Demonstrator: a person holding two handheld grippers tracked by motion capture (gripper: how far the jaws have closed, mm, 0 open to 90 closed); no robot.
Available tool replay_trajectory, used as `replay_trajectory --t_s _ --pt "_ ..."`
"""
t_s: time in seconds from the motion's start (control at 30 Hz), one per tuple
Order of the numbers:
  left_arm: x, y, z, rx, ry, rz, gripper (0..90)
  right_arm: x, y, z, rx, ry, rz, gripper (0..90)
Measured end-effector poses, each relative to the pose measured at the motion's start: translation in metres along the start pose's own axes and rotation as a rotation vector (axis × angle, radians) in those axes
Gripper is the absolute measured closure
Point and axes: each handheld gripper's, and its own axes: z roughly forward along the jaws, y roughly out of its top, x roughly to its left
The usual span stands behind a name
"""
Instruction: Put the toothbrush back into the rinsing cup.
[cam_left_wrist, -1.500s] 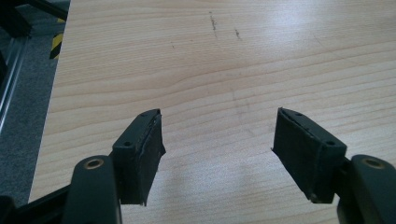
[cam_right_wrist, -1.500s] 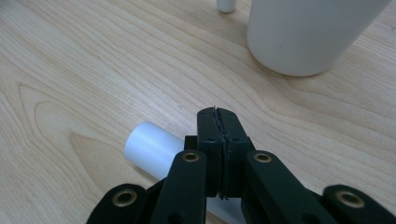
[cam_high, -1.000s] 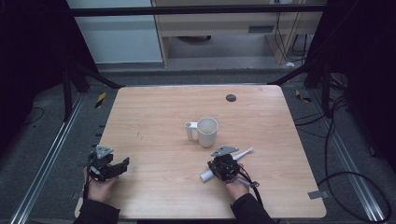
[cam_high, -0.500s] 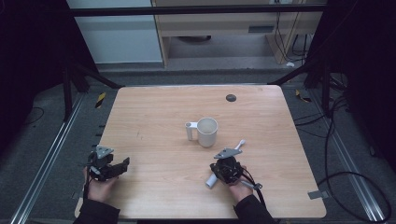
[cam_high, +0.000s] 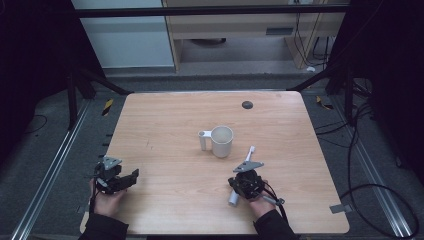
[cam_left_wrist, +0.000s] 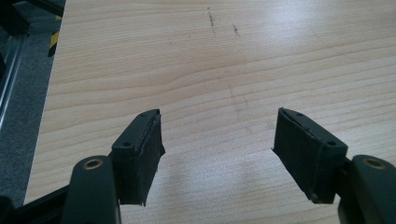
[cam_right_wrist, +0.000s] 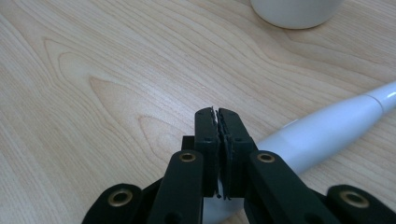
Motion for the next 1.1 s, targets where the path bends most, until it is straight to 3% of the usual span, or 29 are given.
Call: replay_trajectory --t_s 0.5,1.1 --pt "-0.001 0.0 0.0 0.004 -0.002 0.001 31.3 0.0 -0.013 -0.012 0.021 0.029 0.008 85.3" --pt "-0.001 0.0 0.0 0.005 -0.003 0.002 31.2 -0.011 -0.026 -0.026 0.022 0.001 0.032 84.8"
